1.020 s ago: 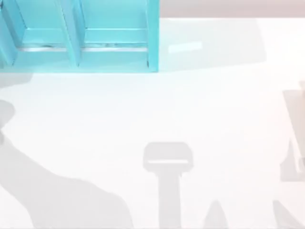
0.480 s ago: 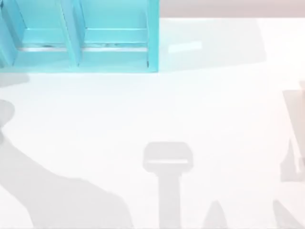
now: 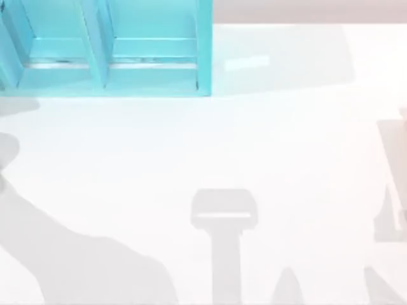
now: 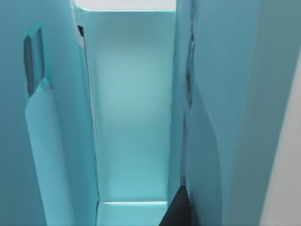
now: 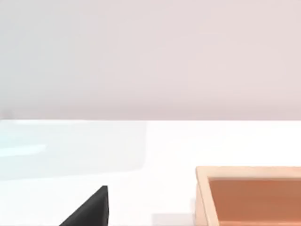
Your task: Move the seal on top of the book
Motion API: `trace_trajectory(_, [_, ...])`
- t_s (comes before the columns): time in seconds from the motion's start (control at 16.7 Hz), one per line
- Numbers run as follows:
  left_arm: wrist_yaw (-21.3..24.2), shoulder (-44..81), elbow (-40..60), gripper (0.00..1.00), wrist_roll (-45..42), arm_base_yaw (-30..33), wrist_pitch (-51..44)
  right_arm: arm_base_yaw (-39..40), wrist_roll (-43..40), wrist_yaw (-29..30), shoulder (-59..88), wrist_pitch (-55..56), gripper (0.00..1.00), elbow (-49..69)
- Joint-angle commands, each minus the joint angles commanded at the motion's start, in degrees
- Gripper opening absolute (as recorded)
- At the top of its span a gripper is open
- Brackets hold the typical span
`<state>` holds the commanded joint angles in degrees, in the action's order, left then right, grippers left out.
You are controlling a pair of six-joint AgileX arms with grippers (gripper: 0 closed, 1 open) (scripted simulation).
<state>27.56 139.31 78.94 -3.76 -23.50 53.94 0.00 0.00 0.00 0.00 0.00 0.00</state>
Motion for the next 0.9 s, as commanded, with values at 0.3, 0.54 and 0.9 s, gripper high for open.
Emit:
trace_trajectory(0.3, [0.2, -0.9, -0.4, 0.0, -0.1, -0.3, -0.4, 0.0, 0.0, 0.0, 0.0, 0.0, 1.0, 0.0])
trace_trajectory(0.54, [2.6, -9.7, -4.5, 0.0, -0.5, -3.1, -5.3, 0.0, 0.0, 0.0, 0.0, 0.0, 1.0, 0.0])
trace_trajectory(0.9, [9.2, -35.1, -15.8, 0.0, -1.7, -10.0, -18.8, 0.0, 0.0, 0.0, 0.0, 0.0, 1.0, 0.0])
